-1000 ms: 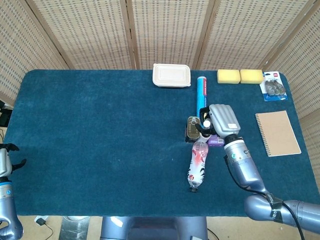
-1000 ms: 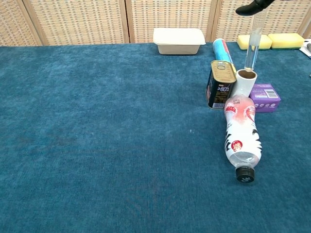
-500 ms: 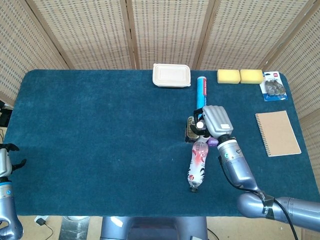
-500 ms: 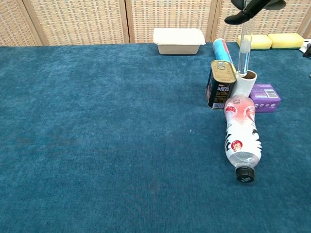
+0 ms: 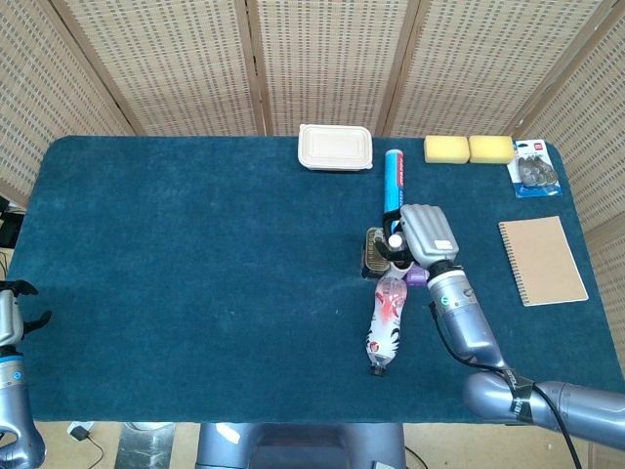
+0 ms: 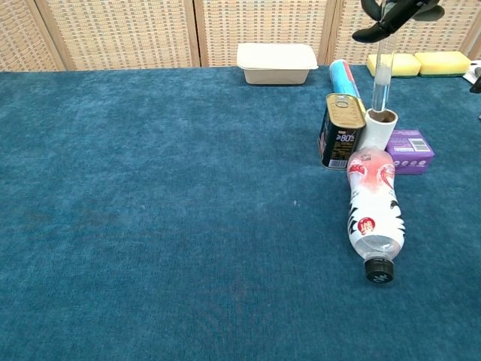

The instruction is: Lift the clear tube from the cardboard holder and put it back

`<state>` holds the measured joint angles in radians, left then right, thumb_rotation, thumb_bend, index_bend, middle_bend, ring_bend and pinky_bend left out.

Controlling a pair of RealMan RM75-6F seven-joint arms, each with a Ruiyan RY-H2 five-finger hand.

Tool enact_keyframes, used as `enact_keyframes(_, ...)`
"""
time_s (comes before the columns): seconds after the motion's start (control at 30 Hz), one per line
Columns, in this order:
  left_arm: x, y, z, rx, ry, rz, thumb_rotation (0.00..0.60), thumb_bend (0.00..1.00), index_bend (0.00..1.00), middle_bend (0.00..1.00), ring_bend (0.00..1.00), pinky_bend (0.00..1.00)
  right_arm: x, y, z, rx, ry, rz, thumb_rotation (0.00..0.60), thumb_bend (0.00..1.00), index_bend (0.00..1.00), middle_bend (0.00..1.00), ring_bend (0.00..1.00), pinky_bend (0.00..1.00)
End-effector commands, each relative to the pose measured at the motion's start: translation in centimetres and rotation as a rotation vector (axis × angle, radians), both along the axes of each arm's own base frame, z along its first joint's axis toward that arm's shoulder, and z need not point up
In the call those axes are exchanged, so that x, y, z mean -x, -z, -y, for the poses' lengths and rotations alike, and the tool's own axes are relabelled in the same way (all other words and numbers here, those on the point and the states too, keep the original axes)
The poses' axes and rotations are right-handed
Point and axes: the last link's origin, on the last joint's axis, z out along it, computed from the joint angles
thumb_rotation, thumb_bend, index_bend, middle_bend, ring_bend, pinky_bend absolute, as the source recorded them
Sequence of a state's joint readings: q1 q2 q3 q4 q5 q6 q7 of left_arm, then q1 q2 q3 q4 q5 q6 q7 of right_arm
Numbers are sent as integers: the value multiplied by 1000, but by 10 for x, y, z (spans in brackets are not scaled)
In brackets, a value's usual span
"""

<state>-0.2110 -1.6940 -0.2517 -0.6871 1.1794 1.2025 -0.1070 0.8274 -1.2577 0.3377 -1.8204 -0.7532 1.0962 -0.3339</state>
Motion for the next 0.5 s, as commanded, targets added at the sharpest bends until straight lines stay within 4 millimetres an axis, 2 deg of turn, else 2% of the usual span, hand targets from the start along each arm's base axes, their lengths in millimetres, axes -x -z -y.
enact_keyframes(0.03,0,0,0,0,0,-1,600,159,478,447,251,341,4,3,1,-17,17,18,600,385,793,1000,1000,887)
enact_keyframes(0.5,0,0,0,-1,-1,-3,600,158,477,447,251,340,18,24,14,-81,46,8,600,384,792,1000,1000,887)
